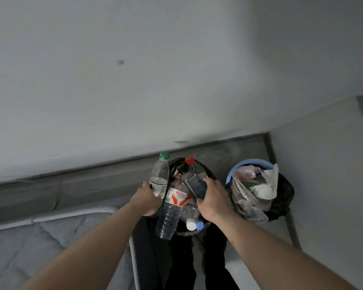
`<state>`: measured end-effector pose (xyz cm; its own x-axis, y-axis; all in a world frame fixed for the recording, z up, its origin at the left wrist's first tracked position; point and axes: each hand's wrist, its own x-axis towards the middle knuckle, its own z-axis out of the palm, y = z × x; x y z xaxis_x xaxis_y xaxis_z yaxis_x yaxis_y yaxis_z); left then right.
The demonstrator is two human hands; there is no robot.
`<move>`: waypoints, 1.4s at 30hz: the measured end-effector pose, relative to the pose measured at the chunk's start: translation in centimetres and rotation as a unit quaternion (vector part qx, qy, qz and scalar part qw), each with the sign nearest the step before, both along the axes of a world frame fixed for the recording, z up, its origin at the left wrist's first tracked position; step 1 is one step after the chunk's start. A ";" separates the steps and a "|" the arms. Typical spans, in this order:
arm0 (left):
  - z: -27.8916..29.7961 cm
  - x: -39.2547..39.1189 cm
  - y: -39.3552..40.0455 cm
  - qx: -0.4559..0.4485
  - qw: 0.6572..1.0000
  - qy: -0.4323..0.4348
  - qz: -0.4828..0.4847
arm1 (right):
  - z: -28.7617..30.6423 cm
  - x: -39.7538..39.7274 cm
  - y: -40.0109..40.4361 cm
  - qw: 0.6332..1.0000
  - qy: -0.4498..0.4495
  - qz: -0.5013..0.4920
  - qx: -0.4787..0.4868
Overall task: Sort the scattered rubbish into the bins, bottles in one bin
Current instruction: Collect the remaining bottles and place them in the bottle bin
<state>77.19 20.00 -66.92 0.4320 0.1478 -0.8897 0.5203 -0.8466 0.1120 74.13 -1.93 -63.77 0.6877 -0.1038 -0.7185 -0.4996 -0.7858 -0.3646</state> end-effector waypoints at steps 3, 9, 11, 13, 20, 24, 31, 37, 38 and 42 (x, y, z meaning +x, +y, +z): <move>0.4 0.1 -0.1 0.005 0.999 -0.047 0.000 | 0.8 -0.2 -0.2 1.000 -0.001 -0.001 0.008; 1.6 -0.7 -0.9 0.000 0.996 -0.088 0.010 | 1.9 -1.2 -1.0 1.000 -0.005 -0.003 0.004; 2.0 -1.0 -1.0 0.004 0.994 -0.105 0.026 | 2.4 -1.6 -1.2 1.000 -0.006 -0.004 0.004; 2.0 -1.1 -1.1 0.015 0.993 -0.113 0.039 | 2.5 -1.8 -1.4 1.000 -0.011 -0.004 0.008; 1.0 -1.4 -1.0 0.051 0.990 -0.115 0.060 | 1.4 -2.9 -2.3 1.000 -0.010 -0.014 0.002; -0.1 -1.0 -0.9 0.063 0.982 -0.127 0.122 | 0.5 -3.2 -2.1 0.999 -0.008 -0.035 0.012; -0.6 -2.3 -1.3 0.056 0.991 -0.120 0.017 | -0.4 -4.8 -2.1 0.999 0.005 -0.049 0.023; -0.6 -2.5 -1.8 0.055 0.995 -0.081 -0.030 | -1.2 -4.7 -2.8 0.998 0.021 -0.049 0.027; -0.8 -2.5 -1.9 0.060 0.995 -0.053 -0.053 | -1.2 -4.5 -2.8 0.998 0.023 -0.050 0.028; -1.4 -2.6 -2.3 0.065 0.997 0.020 -0.029 | -1.5 -4.2 -2.6 0.998 0.026 -0.053 0.030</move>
